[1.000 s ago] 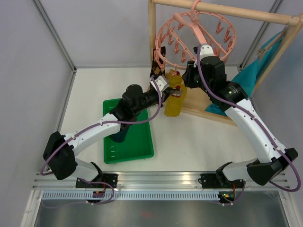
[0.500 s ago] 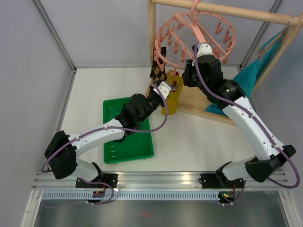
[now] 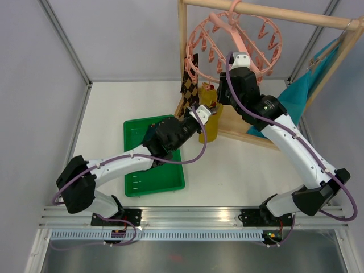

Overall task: Clip the socks to the hanger
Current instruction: Clamp the sock onto the hanger.

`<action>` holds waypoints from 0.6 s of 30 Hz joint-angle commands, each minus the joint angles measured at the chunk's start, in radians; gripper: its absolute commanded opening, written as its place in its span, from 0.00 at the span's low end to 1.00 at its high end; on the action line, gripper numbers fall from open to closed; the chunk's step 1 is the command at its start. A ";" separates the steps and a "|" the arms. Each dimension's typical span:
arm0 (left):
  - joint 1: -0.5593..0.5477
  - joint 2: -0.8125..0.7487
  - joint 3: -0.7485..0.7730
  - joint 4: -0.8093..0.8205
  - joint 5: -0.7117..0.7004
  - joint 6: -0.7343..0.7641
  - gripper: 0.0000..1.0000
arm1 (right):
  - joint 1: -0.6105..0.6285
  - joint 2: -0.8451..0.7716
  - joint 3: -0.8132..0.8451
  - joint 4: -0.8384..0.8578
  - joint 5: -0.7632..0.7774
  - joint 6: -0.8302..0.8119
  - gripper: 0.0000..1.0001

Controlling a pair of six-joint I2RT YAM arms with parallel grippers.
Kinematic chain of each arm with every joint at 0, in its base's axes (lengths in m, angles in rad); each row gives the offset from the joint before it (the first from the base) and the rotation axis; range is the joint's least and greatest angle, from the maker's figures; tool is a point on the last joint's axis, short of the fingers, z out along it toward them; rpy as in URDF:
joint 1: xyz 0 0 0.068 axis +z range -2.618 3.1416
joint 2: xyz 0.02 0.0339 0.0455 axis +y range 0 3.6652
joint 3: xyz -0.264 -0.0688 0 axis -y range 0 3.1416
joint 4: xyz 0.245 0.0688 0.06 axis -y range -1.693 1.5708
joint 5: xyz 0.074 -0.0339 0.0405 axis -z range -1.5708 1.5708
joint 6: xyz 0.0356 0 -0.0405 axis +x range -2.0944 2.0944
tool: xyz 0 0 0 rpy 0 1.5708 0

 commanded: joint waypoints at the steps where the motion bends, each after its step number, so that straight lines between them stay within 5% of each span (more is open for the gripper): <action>1: -0.020 -0.002 0.001 0.055 -0.024 0.037 0.02 | 0.016 0.009 0.032 0.001 0.053 0.030 0.00; 18: -0.032 0.016 0.044 0.069 -0.064 0.059 0.02 | 0.045 0.026 0.034 -0.013 0.134 0.032 0.00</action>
